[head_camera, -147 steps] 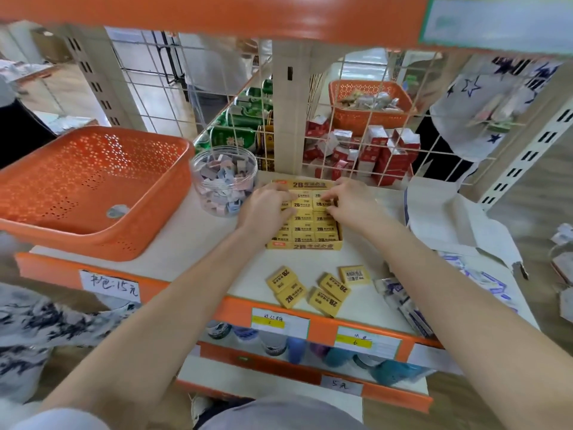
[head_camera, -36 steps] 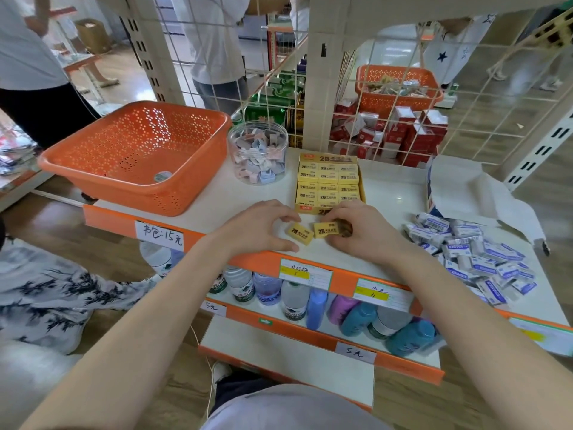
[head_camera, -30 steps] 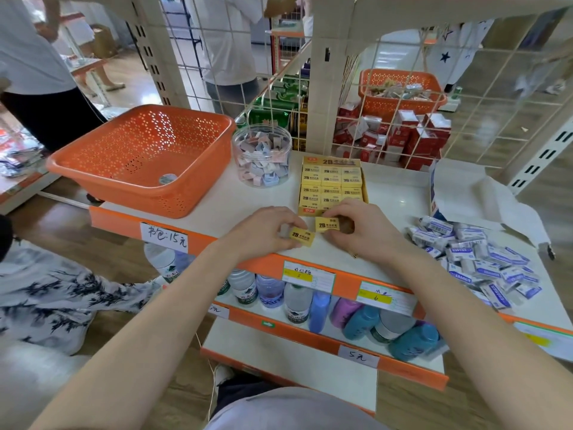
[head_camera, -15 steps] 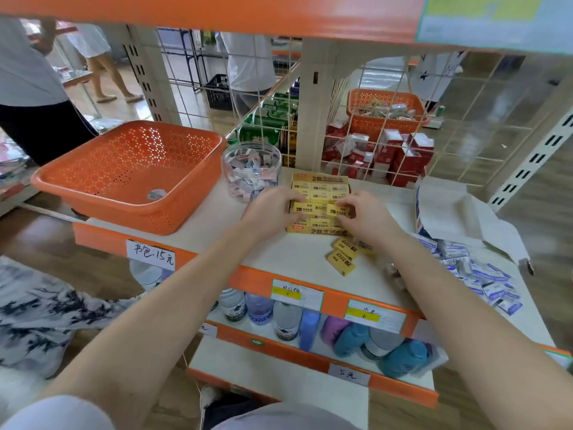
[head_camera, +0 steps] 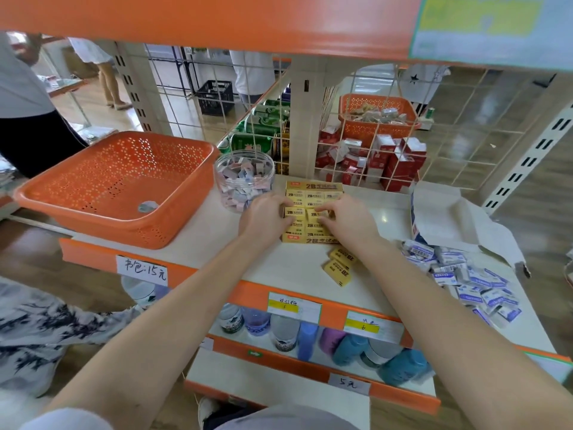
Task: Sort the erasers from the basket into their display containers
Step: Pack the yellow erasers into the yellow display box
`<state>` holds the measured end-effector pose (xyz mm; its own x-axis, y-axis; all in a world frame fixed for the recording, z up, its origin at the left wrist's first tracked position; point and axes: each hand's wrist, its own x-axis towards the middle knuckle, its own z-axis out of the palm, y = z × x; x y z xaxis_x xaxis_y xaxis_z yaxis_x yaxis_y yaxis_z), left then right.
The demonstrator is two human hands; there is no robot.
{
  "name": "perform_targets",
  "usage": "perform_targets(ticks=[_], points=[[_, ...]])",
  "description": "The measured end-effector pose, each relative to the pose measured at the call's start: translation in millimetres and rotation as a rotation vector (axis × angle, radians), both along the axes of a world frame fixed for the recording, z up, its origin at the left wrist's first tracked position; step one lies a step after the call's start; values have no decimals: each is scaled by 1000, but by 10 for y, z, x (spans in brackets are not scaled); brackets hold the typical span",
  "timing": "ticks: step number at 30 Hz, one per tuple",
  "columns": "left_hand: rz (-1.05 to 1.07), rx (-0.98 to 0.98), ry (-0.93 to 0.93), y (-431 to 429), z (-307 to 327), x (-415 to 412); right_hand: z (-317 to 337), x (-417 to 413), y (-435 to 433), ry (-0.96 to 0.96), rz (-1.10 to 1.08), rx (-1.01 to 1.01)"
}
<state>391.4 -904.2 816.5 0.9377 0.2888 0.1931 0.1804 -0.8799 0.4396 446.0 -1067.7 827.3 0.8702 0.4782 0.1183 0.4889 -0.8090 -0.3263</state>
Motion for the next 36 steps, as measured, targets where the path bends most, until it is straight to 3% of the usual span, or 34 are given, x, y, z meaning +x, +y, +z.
perform_targets(ticks=[10,20,23,28,31,36], points=[[59,-80,-24,-36,-33,-74,-76,-22,38,-76,-83,90],[59,-14,89,-75,38,-89,6,-37,-86,8,77,-35],[29,6,43,-107,13,-129,110,-47,-208,97,90,41],[-298,-137,-159,-297,127,-315,294,-110,-541,147,160,23],[-480,-178,-43,-453,161,-423,383,-197,-722,221,176,-20],[-596,-148,98,-516,-14,-484,363,-321,-850,304,181,-94]])
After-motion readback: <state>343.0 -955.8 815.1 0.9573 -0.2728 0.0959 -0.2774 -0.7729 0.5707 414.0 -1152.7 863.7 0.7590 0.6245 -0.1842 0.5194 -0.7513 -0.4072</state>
